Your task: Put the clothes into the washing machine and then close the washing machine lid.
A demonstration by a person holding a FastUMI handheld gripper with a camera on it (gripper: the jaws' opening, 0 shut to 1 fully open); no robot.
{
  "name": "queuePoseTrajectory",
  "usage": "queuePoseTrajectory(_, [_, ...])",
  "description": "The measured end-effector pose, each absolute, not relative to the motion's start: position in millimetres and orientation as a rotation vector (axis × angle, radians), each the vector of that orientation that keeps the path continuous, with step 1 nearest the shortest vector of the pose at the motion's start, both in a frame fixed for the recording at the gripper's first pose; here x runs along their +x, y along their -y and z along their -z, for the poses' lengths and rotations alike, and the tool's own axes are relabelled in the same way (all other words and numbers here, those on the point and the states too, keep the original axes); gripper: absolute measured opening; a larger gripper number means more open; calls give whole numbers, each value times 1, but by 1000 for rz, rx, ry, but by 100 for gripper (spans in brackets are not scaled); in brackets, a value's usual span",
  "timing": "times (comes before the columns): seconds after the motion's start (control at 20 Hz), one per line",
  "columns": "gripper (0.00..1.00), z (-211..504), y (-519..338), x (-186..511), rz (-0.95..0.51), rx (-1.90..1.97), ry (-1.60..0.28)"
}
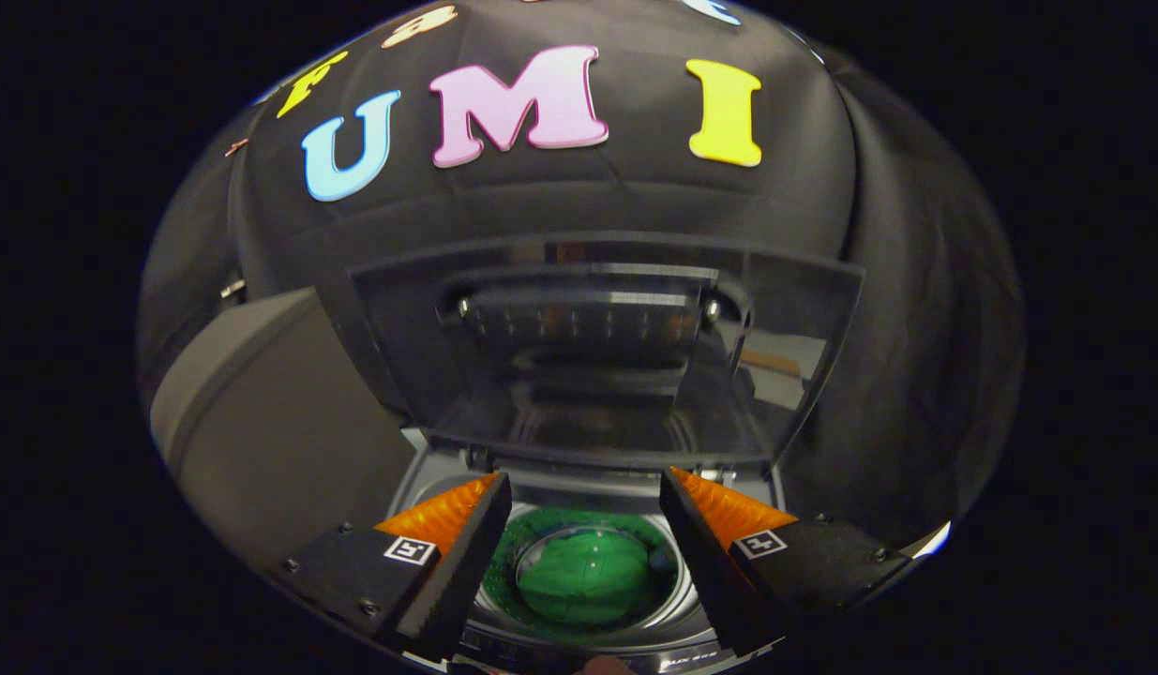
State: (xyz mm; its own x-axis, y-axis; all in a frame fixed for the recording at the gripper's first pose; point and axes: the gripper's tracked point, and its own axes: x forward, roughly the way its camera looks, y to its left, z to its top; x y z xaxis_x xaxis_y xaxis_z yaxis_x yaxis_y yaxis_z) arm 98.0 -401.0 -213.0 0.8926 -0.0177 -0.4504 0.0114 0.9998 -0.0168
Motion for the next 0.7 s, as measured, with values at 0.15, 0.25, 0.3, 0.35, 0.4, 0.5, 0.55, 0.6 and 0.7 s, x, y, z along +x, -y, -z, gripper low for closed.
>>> queuePoseTrajectory(0.15, [99,167,401,107,16,13,-368])
queuePoseTrajectory(0.25, [99,131,402,119,28,22,-275])
queuePoseTrajectory(0.3, [99,112,401,122,33,31,-229])
queuePoseTrajectory(0.35, [99,97,400,126,32,46,-184])
queuePoseTrajectory(0.4, [99,81,399,130,31,59,-147])
queuePoseTrajectory(0.5, [99,57,396,144,23,61,-85])
queuePoseTrajectory(0.55, [99,53,396,151,25,50,-73])
queuePoseTrajectory(0.6, [99,56,399,158,25,42,-73])
queuePoseTrajectory(0.7, [99,60,401,172,27,41,-88])
